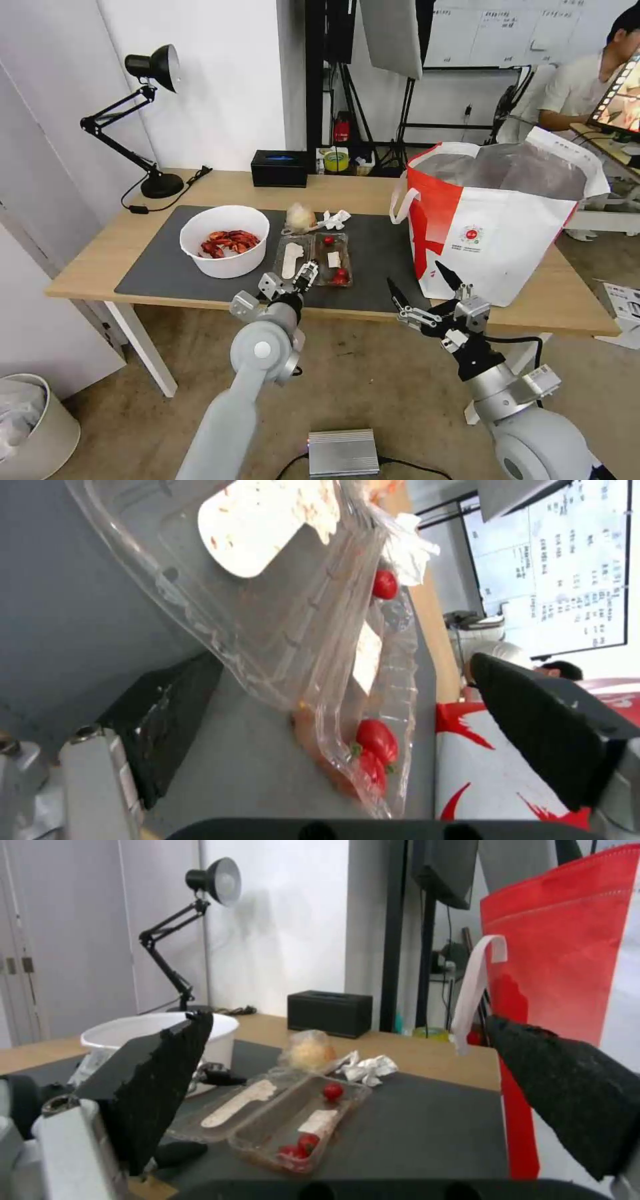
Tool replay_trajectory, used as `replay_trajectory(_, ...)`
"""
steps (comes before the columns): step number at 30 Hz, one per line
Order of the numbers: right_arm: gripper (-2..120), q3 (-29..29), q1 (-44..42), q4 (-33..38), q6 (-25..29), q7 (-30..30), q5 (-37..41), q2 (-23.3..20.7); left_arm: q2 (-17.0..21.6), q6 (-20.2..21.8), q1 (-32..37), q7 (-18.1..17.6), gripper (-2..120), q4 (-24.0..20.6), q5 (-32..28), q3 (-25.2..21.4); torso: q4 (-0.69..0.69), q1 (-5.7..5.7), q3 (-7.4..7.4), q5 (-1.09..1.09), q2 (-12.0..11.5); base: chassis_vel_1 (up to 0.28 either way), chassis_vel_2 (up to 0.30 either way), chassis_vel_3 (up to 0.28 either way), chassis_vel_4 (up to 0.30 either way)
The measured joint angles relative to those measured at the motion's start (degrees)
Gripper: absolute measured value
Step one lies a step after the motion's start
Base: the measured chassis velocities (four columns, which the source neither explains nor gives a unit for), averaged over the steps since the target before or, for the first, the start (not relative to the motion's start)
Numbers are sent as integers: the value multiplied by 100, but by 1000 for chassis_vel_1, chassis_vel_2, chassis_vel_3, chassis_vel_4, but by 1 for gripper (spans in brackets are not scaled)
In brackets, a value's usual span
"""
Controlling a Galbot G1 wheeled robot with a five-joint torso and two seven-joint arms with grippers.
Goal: Pick up the trash from the table and place it into the takeout bag.
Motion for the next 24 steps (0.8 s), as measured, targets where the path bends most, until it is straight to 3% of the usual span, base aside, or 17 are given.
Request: replay_trajectory(24,100,-174,-25,-181,124,-125,-152,103,-155,-283,177,184,100,-56,277,-7,1,1,2,0,-2,0,0,0,0)
